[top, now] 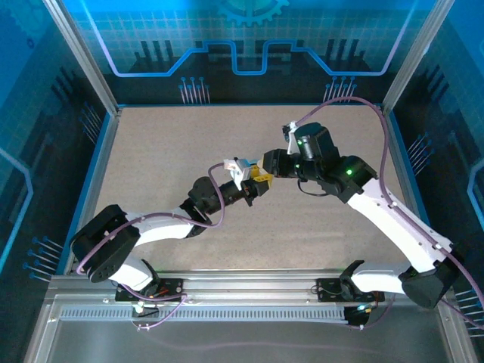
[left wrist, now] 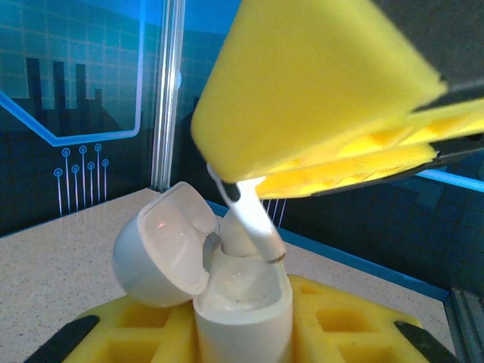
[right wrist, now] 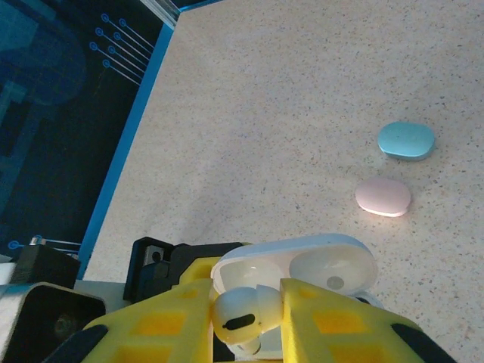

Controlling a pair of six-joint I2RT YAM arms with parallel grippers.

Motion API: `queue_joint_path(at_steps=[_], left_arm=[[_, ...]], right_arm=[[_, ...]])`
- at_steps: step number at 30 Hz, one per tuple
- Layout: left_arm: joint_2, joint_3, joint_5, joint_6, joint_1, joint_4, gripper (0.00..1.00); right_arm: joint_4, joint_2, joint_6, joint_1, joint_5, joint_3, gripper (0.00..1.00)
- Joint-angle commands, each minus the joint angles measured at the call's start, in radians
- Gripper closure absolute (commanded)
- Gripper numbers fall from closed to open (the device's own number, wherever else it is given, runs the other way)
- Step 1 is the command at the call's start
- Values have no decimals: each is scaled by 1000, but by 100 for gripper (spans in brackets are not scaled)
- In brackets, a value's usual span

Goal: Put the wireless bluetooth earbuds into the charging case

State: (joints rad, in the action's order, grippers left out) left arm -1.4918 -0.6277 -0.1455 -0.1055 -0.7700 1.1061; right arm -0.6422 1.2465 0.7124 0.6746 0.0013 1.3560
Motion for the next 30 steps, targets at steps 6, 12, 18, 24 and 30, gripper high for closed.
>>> queue_joint_path(at_steps=[6, 12, 18, 24, 30], left_arm=[[5, -31, 39, -22, -8, 75, 71], [14, -29, 62, -24, -8, 84, 71], [22, -21, 86, -15, -8, 90, 71], [31, -18, 68, -2, -8, 96, 71], [36, -7, 59, 15, -8, 91, 71]], right_arm=[[3, 20, -54, 40, 52, 10, 72], [-19, 20, -73, 52, 54, 5, 72], [-43, 16, -103, 54, 44, 8, 71], [-64, 21, -112, 55, 48, 17, 65], [-63, 15, -106, 54, 45, 60, 52]])
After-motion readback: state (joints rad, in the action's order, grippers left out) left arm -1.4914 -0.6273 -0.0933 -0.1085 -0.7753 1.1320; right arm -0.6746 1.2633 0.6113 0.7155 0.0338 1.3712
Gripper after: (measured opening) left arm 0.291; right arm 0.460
